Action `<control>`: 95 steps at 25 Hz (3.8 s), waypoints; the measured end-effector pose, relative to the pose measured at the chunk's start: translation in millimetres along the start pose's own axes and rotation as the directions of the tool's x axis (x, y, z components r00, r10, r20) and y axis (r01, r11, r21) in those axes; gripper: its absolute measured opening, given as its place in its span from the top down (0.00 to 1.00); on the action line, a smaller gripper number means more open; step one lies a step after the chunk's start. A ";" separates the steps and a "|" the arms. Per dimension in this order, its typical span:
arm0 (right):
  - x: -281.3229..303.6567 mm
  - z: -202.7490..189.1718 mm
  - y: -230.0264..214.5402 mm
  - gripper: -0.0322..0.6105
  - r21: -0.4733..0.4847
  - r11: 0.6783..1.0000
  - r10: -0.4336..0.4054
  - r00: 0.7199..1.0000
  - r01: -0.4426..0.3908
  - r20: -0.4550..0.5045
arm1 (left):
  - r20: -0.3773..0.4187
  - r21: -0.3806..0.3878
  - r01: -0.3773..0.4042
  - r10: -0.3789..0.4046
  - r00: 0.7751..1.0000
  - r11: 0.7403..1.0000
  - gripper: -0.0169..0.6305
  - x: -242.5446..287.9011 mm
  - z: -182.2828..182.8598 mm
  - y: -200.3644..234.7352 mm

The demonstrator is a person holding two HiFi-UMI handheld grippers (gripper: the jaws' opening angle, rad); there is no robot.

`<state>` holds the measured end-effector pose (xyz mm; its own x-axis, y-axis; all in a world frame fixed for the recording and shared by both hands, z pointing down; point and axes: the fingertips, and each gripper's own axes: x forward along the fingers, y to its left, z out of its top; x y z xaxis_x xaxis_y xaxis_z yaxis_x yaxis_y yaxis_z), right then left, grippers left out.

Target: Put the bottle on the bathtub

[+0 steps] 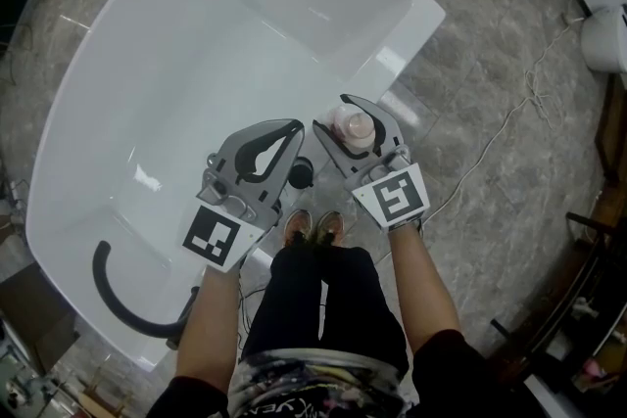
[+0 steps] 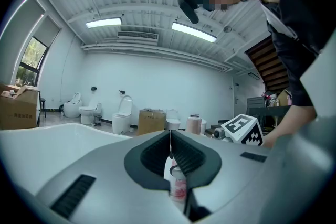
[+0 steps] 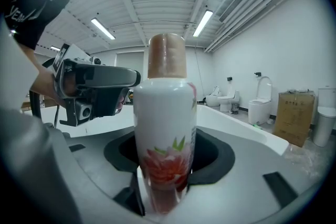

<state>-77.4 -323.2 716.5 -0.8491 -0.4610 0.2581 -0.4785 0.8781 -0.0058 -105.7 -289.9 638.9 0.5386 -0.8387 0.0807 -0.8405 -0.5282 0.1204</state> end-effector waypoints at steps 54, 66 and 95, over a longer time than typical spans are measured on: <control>-256.7 408.9 91.1 0.64 -0.072 0.990 -0.104 0.966 0.124 0.235 | 0.005 0.143 0.187 -0.190 0.982 0.972 0.94 -99.2 348.0 -163.6; -286.0 415.7 103.1 0.86 -0.108 0.984 -0.118 0.972 0.142 0.203 | 0.016 0.156 0.212 -0.217 0.976 0.965 0.94 -99.7 377.0 -185.1; -282.6 420.8 105.1 0.95 -0.133 0.981 -0.109 0.971 0.139 0.210 | 0.002 0.162 0.198 -0.201 0.980 0.967 0.94 -107.8 378.1 -180.9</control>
<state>18.0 -154.7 236.5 -0.8196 -0.5710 0.0482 -0.5581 0.8145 0.1586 -33.8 -154.1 234.3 0.6966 -0.7156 0.0528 -0.7153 -0.6983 -0.0279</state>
